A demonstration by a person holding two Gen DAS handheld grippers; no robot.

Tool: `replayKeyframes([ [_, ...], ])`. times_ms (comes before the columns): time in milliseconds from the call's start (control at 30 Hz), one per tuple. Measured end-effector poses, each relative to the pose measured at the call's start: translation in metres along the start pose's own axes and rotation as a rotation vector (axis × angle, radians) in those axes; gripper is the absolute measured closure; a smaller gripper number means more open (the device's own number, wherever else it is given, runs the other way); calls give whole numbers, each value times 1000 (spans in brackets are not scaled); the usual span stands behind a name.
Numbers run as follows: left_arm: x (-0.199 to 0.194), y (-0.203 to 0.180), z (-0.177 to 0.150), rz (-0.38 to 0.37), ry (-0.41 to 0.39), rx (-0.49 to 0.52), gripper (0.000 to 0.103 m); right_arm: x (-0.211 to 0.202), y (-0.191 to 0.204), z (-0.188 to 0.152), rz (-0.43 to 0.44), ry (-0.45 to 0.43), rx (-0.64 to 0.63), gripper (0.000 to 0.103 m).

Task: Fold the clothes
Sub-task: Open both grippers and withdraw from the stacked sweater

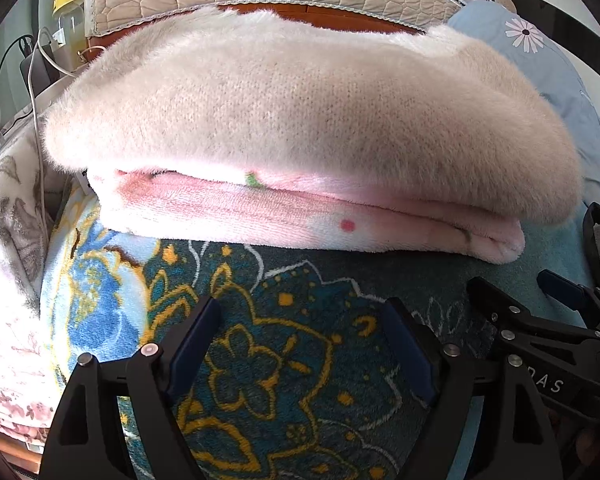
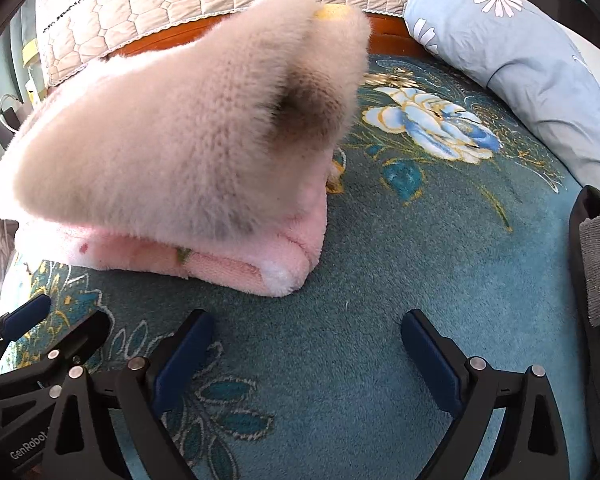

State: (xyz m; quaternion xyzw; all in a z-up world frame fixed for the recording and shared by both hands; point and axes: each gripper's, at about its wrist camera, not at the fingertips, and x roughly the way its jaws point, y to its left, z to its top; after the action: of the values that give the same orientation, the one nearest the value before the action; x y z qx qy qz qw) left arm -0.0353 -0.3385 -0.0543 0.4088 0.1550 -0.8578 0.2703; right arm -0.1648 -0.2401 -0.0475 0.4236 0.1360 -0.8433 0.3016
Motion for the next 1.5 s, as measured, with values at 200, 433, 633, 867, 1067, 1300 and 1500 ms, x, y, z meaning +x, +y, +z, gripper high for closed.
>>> replayKeyframes([
  [200, 1, 0, 2, 1, 2, 0, 19, 0, 0, -1, -3, 4, 1, 3],
  [433, -1, 0, 1, 8, 0, 0, 19, 2, -2, 1, -6, 7, 0, 3],
  [633, -1, 0, 3, 9, 2, 1, 19, 4, -4, 2, -7, 5, 3, 3],
  [867, 0, -1, 5, 10, 5, 2, 19, 3, -4, 2, -8, 2, 6, 3],
  [1067, 1, -1, 7, 12, 7, 4, 19, 4, -4, 2, -10, 1, 7, 3],
  [1300, 6, 2, 10, 11, 7, 5, 19, 4, -4, 2, -11, 1, 7, 3],
  [1500, 3, 0, 7, 12, 6, 4, 19, 4, -4, 2, -11, 0, 6, 3],
])
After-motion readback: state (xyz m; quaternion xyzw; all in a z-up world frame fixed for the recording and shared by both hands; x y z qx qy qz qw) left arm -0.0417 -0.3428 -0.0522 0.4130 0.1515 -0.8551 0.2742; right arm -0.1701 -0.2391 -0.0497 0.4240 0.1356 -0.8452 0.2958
